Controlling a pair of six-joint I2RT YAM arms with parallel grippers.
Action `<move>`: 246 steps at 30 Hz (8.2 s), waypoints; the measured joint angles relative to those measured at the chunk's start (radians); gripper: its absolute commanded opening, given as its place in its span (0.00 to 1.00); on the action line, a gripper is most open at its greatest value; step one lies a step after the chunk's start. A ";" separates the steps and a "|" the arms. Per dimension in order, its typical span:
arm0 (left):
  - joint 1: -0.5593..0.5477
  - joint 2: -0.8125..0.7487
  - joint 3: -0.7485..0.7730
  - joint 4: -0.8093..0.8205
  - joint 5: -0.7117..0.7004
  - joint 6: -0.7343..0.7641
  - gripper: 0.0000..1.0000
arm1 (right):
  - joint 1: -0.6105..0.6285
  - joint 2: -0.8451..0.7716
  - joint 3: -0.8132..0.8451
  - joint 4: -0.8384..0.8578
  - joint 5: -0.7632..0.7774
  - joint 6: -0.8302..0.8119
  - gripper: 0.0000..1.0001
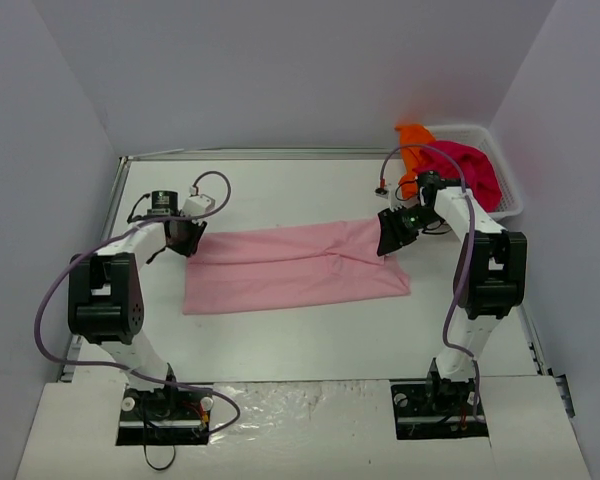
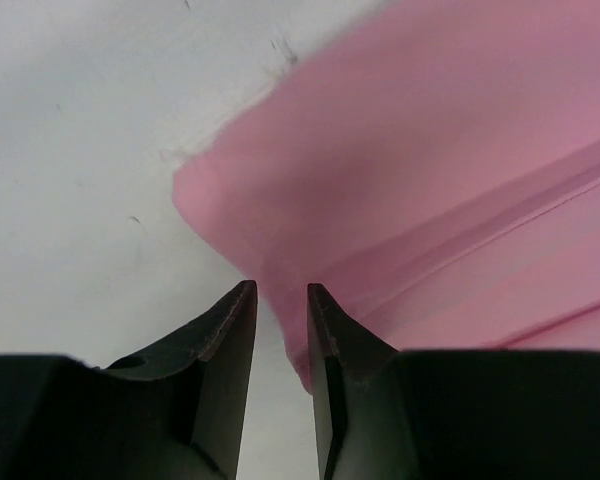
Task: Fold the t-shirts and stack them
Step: Fold the other side of the tshirt into a rectangle
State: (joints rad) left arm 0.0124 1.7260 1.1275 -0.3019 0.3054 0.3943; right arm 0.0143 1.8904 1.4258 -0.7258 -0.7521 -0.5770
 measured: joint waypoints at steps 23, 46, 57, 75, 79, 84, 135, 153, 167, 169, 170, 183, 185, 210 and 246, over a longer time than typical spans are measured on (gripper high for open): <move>0.000 -0.147 -0.181 -0.032 -0.184 0.035 0.24 | 0.000 -0.002 0.000 -0.001 -0.002 -0.007 0.32; 0.062 -0.360 -0.022 -0.217 -0.254 -0.115 0.22 | 0.105 0.275 0.278 -0.062 -0.085 -0.127 0.41; 0.092 -0.406 -0.022 -0.274 -0.290 -0.119 0.22 | 0.169 0.365 0.405 -0.142 -0.099 -0.209 0.24; 0.121 -0.435 -0.045 -0.275 -0.302 -0.122 0.23 | 0.266 0.369 0.388 -0.291 -0.090 -0.349 0.00; 0.121 -0.439 -0.060 -0.271 -0.302 -0.122 0.23 | 0.296 0.391 0.388 -0.299 -0.090 -0.352 0.00; 0.121 -0.441 -0.080 -0.269 -0.302 -0.122 0.23 | 0.315 0.451 0.395 -0.303 -0.087 -0.352 0.00; 0.127 -0.488 -0.131 -0.239 -0.284 -0.122 0.23 | 0.354 0.558 0.599 -0.315 -0.045 -0.291 0.00; 0.127 -0.526 -0.132 -0.238 -0.281 -0.122 0.23 | 0.366 0.366 0.640 -0.303 -0.037 -0.276 0.33; 0.127 -0.524 -0.135 -0.238 -0.280 -0.122 0.23 | 0.320 0.528 0.776 -0.277 -0.010 -0.243 0.36; 0.127 -0.521 -0.136 -0.238 -0.280 -0.122 0.23 | 0.306 0.546 0.780 -0.272 -0.004 -0.237 0.36; 0.127 -0.520 -0.137 -0.238 -0.280 -0.122 0.23 | 0.301 0.552 0.781 -0.271 -0.002 -0.235 0.36; 0.127 -0.507 -0.137 -0.237 -0.280 -0.122 0.23 | 0.267 0.554 0.670 -0.259 0.005 -0.255 0.35; 0.127 -0.507 -0.137 -0.237 -0.280 -0.122 0.23 | 0.268 0.553 0.650 -0.259 0.000 -0.262 0.33; 0.127 -0.507 -0.139 -0.235 -0.275 -0.122 0.24 | 0.273 0.469 0.617 -0.250 -0.004 -0.258 0.00; 0.127 -0.513 -0.142 -0.236 -0.241 -0.120 0.39 | 0.366 0.346 0.341 -0.222 0.004 -0.290 0.29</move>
State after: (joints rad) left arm 0.1398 1.2129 0.9852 -0.5377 0.0639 0.2741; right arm 0.3805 2.2364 1.7668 -0.9478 -0.7483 -0.8669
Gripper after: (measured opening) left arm 0.387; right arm 0.275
